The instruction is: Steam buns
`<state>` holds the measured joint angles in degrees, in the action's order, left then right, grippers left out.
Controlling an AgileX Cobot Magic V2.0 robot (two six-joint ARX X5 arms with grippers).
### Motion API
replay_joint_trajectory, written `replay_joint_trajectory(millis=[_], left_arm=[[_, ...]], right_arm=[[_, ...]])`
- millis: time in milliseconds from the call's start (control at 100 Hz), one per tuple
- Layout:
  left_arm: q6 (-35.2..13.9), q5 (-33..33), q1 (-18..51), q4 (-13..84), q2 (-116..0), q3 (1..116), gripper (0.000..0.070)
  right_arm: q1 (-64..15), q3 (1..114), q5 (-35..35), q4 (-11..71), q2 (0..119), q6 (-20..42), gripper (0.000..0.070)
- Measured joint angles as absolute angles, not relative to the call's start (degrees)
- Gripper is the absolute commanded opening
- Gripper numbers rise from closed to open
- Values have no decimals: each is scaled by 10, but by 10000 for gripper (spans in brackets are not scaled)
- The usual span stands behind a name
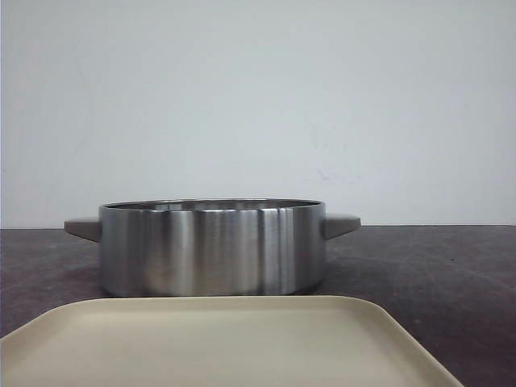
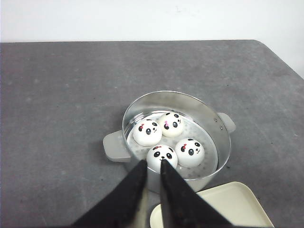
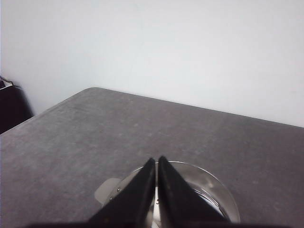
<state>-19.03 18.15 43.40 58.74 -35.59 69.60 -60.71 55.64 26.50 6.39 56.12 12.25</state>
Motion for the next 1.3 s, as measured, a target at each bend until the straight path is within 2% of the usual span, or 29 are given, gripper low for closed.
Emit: replay_joint_trajectory(millis=[230,400,500,710,780,890,1010,1300], left_arm=[[-190,182,434,587,-356,696,0],[-190,182,434,587,-356,696,0],[-190,182,434,587,-356,696,0],[-190,182,434,587,-356,696,0],[-190,182,434,587,-356,696,0],[-190,182,434,588,-356,696,0],[-190,182,434,588,-356,696,0],[-190,182,434,587,-356,696,0]], right_arm=[[-583,556,266,73,541,122,7],[-522,539,244,174,471,94,7],[-449,467,185,163,406,56,7],[-256,238,23,1,218,18,6],[-190,175,-6,-4,146,17,7],[-112,98,-12,12,53,17,7],[-87,46,-26,44,3,23,7],[-61,9,-63,67,2,59,7]])
